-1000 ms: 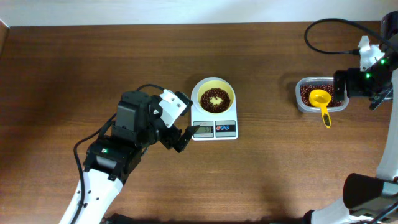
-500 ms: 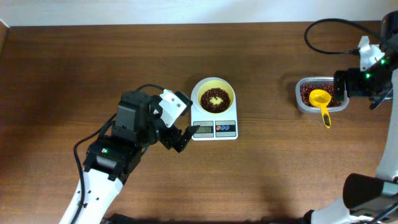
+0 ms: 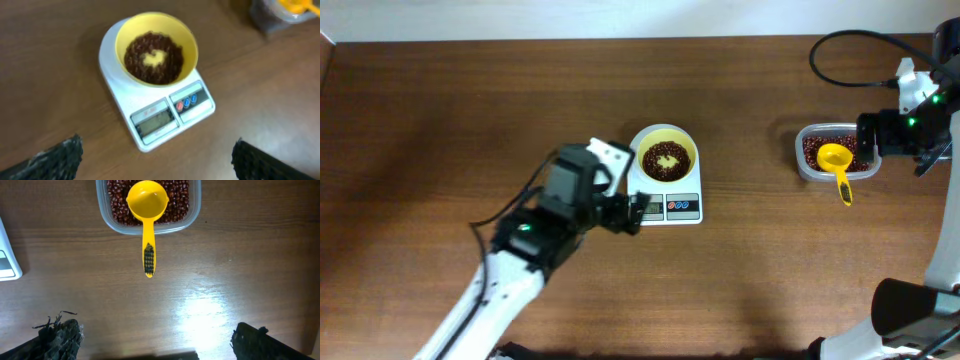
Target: Scoop item into bowl and weigh 50g on scale
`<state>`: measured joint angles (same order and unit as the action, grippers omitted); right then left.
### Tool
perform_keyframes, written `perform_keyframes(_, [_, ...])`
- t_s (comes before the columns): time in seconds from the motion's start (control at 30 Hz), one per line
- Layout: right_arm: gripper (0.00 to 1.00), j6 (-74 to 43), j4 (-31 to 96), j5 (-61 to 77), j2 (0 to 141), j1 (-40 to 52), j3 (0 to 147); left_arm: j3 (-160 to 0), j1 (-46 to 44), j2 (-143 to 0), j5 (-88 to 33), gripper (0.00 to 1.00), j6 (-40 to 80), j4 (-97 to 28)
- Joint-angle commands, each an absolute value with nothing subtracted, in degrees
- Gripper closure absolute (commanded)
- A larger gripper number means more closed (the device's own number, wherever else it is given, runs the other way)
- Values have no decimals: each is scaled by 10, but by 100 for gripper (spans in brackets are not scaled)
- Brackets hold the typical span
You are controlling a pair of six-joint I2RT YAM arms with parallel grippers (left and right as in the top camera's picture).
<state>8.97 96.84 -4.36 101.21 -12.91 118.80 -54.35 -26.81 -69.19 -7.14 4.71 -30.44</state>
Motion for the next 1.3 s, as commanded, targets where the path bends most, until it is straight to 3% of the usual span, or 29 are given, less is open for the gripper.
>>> perform_keyframes(0.0, [1,88,967,-52,1006,-128,1184,-541,-371,-756,84,1,202,-276])
perform_keyframes(0.2, [1,88,967,-52,1006,-128,1184,-541,-493,-860,240,1,464,-298])
perform_keyframes(0.27, [1,88,967,-52,1006,-128,1184,-541,-495,-886,236,1,510,-298])
perform_keyframes(1.27, [1,88,967,-52,1006,-128,1184,-541,-495,-892,242,1,518,-302])
